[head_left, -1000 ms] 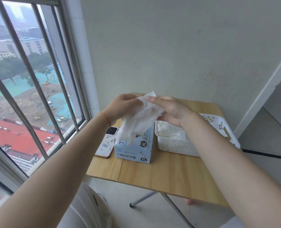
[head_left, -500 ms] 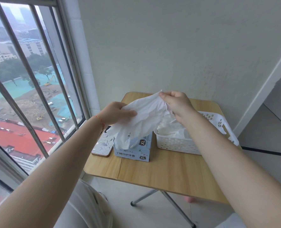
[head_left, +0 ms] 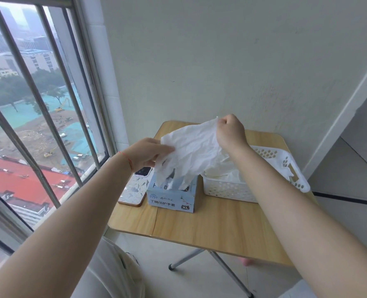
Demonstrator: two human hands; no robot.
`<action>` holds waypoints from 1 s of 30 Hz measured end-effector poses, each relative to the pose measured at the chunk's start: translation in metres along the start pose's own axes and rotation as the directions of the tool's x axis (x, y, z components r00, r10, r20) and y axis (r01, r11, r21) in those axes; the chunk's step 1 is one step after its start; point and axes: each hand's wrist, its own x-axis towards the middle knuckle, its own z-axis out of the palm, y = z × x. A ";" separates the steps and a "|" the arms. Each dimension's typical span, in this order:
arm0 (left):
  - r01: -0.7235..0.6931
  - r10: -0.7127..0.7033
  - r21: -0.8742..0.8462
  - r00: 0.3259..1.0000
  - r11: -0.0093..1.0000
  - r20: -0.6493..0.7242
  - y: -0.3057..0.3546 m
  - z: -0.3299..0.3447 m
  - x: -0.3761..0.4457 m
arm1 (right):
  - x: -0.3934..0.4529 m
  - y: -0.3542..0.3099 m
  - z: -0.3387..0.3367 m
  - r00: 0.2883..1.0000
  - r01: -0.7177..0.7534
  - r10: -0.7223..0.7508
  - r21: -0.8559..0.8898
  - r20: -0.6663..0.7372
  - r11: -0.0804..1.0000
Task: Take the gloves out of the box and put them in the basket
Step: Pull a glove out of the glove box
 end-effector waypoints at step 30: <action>-0.248 0.448 0.814 0.894 0.525 -0.017 0.059 0.149 0.083 | 0.021 0.145 -0.095 0.960 -0.277 0.275 -0.352 -0.057 0.894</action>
